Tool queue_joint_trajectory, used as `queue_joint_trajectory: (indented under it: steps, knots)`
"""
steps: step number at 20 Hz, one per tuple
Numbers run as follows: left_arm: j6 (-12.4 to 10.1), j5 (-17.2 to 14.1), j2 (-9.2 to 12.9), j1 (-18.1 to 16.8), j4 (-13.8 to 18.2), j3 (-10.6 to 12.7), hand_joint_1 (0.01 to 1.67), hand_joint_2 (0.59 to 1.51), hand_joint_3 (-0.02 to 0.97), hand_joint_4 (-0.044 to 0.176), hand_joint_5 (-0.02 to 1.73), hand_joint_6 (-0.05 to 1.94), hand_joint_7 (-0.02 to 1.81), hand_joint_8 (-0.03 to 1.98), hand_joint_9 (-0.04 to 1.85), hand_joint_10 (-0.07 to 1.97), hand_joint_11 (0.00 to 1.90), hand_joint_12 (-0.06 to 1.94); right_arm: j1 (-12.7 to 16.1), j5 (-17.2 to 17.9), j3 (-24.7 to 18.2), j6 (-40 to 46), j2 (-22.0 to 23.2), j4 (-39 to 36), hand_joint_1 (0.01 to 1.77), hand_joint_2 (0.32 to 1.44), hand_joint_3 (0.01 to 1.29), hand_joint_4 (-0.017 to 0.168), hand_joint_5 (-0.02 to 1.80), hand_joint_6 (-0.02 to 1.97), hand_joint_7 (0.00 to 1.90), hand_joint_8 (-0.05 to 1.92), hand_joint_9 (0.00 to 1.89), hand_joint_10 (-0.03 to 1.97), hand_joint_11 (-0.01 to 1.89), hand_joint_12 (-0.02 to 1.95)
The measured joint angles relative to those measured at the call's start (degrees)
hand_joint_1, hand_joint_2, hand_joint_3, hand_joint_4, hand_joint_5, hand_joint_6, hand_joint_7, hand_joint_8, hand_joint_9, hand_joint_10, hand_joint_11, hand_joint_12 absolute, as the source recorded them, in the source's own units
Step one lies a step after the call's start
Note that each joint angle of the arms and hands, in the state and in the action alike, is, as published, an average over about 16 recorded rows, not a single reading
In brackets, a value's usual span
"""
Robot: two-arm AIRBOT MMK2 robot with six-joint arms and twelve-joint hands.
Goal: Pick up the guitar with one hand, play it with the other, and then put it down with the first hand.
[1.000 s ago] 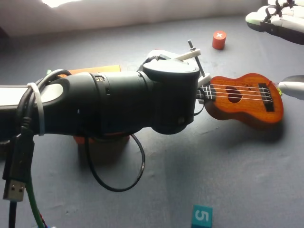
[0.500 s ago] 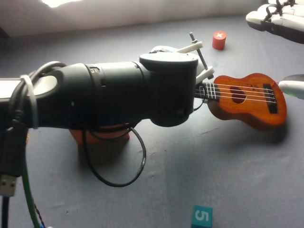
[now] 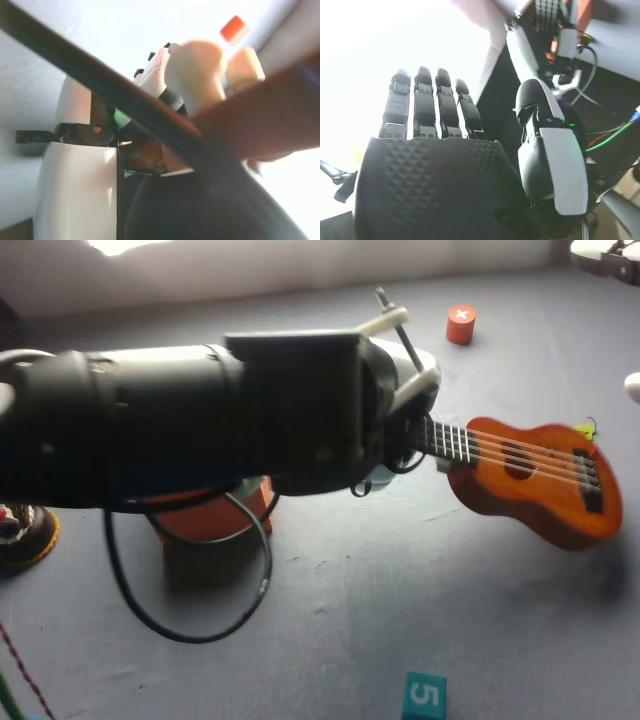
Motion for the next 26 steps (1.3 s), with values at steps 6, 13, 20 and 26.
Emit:
queue_joint_trajectory:
  steps: [6,13,20,26]
  knots:
    - [0.75,-2.43,4.77,-2.69,-3.2,-4.73,1.45,1.097,-0.015,0.003,1.2,1.89,1.3,1.97,1.38,1.91,1.38,1.9,-0.11,0.2,3.27,17.61,0.53,-12.52,0.38,1.31,0.02,0.001,0.06,0.04,0.13,0.02,0.11,0.03,0.02,0.16]
    - [2.26,-4.09,9.1,-5.4,-5.4,-8.8,1.45,1.097,-0.015,0.003,1.19,1.89,1.3,1.97,1.38,1.91,1.38,1.9,0.49,2.11,5.9,40.35,1.07,-34.17,0.35,1.32,0.02,-0.001,0.06,0.04,0.13,0.02,0.12,0.03,0.02,0.13]
    - [3.62,-5.23,10.98,-6.93,-6.01,-10.58,1.46,1.097,-0.015,0.003,1.19,1.89,1.3,1.97,1.37,1.91,1.38,1.9,1.3,4.32,6.68,50.72,0.73,-48.31,0.33,1.33,0.02,-0.001,0.05,0.04,0.13,0.02,0.1,0.03,0.02,0.02]
    - [4.07,-5.4,11.56,-7.45,-6.09,-10.92,1.45,1.097,-0.014,0.003,1.19,1.89,1.3,1.97,1.36,1.91,1.38,1.9,1.26,4.13,6.87,52.68,-0.58,-52.74,0.31,1.34,0.02,0.0,0.06,0.04,0.13,0.02,0.11,0.03,0.02,0.01]
